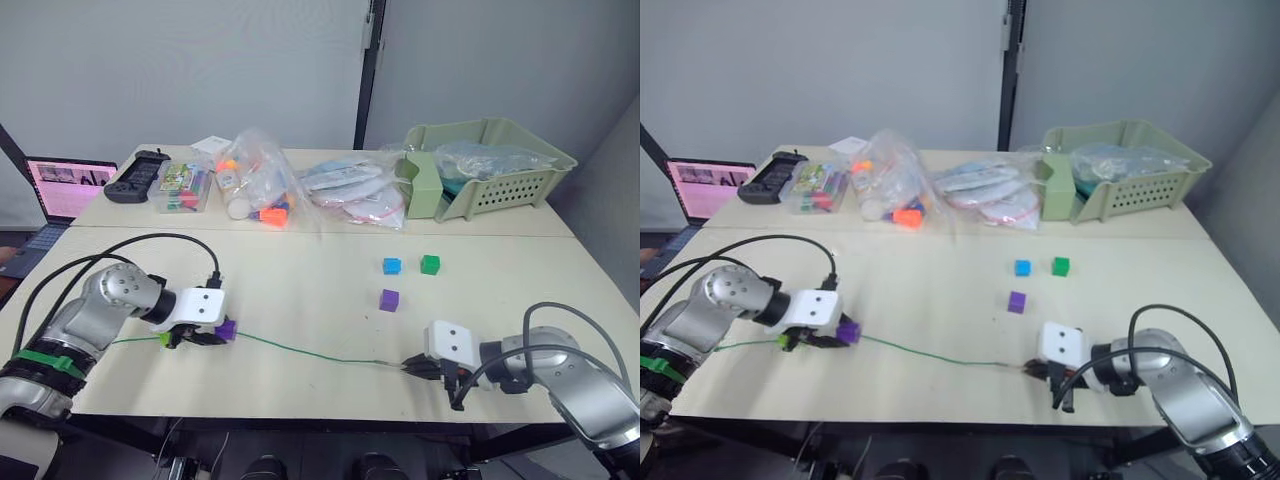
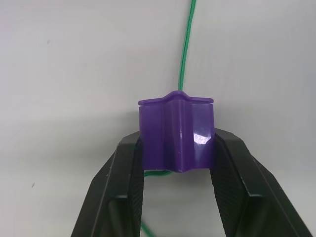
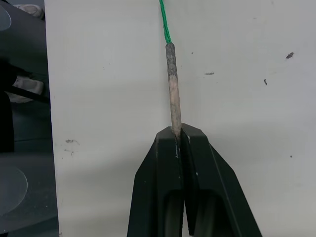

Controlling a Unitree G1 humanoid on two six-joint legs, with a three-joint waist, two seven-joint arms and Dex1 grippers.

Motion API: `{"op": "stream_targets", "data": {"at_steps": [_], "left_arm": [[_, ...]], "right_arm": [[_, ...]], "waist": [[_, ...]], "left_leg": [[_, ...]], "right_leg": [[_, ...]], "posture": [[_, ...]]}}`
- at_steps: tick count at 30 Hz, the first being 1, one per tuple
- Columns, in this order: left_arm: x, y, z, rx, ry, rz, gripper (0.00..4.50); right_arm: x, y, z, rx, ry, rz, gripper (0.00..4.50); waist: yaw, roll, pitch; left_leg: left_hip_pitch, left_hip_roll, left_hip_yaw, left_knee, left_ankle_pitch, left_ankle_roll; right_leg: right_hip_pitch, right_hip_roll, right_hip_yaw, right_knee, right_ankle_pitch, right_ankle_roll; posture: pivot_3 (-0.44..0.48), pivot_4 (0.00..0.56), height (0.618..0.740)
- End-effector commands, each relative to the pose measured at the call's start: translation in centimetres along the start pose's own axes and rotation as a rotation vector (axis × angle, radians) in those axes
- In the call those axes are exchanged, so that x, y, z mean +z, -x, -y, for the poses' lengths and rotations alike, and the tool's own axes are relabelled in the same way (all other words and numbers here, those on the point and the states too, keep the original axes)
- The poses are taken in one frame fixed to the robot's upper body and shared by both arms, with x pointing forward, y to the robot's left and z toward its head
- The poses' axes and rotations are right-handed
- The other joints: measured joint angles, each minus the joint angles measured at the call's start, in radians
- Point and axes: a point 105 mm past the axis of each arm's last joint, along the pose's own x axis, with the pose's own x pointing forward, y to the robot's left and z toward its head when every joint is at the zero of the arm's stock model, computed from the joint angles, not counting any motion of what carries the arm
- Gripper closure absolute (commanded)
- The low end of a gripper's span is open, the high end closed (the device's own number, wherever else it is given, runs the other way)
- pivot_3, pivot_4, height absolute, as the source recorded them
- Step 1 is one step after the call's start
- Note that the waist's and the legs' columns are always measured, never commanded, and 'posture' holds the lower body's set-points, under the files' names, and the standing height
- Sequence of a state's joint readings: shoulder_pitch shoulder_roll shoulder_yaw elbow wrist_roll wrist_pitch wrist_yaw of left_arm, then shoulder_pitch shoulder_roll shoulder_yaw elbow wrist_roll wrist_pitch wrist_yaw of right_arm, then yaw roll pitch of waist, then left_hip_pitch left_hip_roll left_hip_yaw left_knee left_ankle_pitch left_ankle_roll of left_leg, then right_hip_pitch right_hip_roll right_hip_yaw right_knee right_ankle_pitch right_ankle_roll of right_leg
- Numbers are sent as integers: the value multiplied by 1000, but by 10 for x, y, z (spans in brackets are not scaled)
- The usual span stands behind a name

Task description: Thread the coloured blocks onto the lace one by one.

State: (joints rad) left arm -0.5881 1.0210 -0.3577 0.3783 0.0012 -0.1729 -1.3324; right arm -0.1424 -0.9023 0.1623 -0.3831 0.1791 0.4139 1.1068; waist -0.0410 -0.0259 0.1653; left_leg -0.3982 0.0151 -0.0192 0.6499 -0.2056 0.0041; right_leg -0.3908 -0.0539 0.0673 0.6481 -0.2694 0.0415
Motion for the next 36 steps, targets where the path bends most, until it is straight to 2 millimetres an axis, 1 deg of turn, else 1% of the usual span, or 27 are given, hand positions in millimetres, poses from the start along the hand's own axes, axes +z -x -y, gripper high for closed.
{"op": "stream_targets", "data": {"at_steps": [1,3,5,7,8,9,11,12,15,17,18,20,22,24,26,29,30,31,33,36], "left_arm": [[-31,2,15,-52,72,-111,3131],[-28,0,16,-54,92,-103,3131],[-30,0,17,-67,122,-110,2089],[-23,1,16,-78,143,-79,1406],[-17,2,13,-69,146,-55,1138],[-11,3,9,-62,145,-35,732],[-2,6,4,-60,143,-12,133],[4,8,1,-60,138,2,28],[36,12,-3,-87,139,120,28],[55,7,0,-110,125,177,28],[65,3,2,-118,119,208,28],[87,-10,5,-112,133,278,28],[120,-38,12,-114,117,364,28],[140,-59,19,-116,94,394,28],[145,-66,22,-117,86,393,28],[175,-90,18,-121,129,467,28],[181,-94,18,-124,132,476,28],[182,-96,18,-120,122,467,28],[181,-98,18,-115,108,455,28],[193,-91,20,-154,142,508,28]], "right_arm": [[8,1,2,-7,37,19,4500],[9,-1,3,-6,41,24,4500],[12,-2,4,-5,44,31,4500],[14,-3,4,-2,47,35,4500],[15,-4,4,-1,49,37,4500],[15,-4,5,0,50,38,4500],[16,-4,5,1,52,39,4500],[17,-5,6,0,53,41,4500],[21,-8,6,1,56,49,4500],[24,-11,6,6,55,57,4500],[26,-13,5,8,54,62,4500],[29,-18,6,5,53,67,4500],[32,-23,8,1,48,72,4500],[33,-27,8,2,50,70,4500],[33,-28,8,3,52,66,4500],[35,-31,9,9,54,65,4500],[35,-31,9,11,55,63,4500],[35,-31,9,11,56,61,4500],[35,-31,8,12,56,58,4500],[34,-30,7,9,51,53,4500]], "waist": [[-1,1,-1],[-1,1,-1],[-1,1,-1],[-2,1,-1],[-2,1,-1],[-2,1,-1],[0,1,-1],[1,1,-1],[3,1,0],[6,0,0],[7,-1,0],[11,-1,0],[17,-1,0],[26,-1,1],[26,-2,1],[27,-2,1],[30,-2,1],[31,-2,1],[28,-2,1],[22,-2,1]], "left_leg": [[0,0,0,0,0,0],[0,0,1,-1,0,0],[0,0,1,-1,0,0],[0,0,1,-1,0,0],[0,0,1,-1,0,0],[0,0,1,-1,0,0],[-1,-1,1,-2,0,0],[-3,-1,1,-2,0,0],[-10,-1,1,-1,0,0],[-17,-1,0,1,0,0],[-17,-1,-1,2,0,0],[-17,-2,-1,3,0,0],[-17,-2,-1,4,0,0],[-17,-2,-2,6,0,0],[-18,-2,-2,8,0,0],[-18,-3,-2,10,0,0],[-18,-3,-2,10,0,0],[-18,-4,-2,11,0,0],[-18,-4,-2,11,0,0],[-18,-3,-2,11,0,0]], "right_leg": [[0,0,0,0,0,0],[0,0,0,0,-1,2],[0,0,1,0,-2,3],[-1,0,1,1,-2,3],[-1,0,1,1,-2,3],[-1,0,1,1,-2,3],[-2,0,1,0,-2,3],[-3,-1,1,0,-2,2],[-10,-2,1,1,1,-2],[-15,-2,0,2,1,-2],[-15,-2,0,2,2,-2],[-15,-2,-1,2,2,-1],[-14,-2,0,3,2,-1],[-13,-3,0,3,2,0],[-13,-2,0,4,2,0],[-14,-2,0,7,3,0],[-14,-2,0,8,3,0],[-14,-2,-1,8,2,0],[-13,-2,0,8,2,0],[-14,-1,0,9,2,0]], "posture": [[0,150,740],[0,150,740],[0,150,740],[0,150,740],[0,150,740],[0,150,740],[0,150,740],[0,150,740],[0,150,740],[0,150,740],[0,150,740],[0,150,740],[0,150,740],[0,150,740],[0,150,740],[0,150,740],[0,150,740],[0,150,740],[0,150,740],[0,150,740]]}}
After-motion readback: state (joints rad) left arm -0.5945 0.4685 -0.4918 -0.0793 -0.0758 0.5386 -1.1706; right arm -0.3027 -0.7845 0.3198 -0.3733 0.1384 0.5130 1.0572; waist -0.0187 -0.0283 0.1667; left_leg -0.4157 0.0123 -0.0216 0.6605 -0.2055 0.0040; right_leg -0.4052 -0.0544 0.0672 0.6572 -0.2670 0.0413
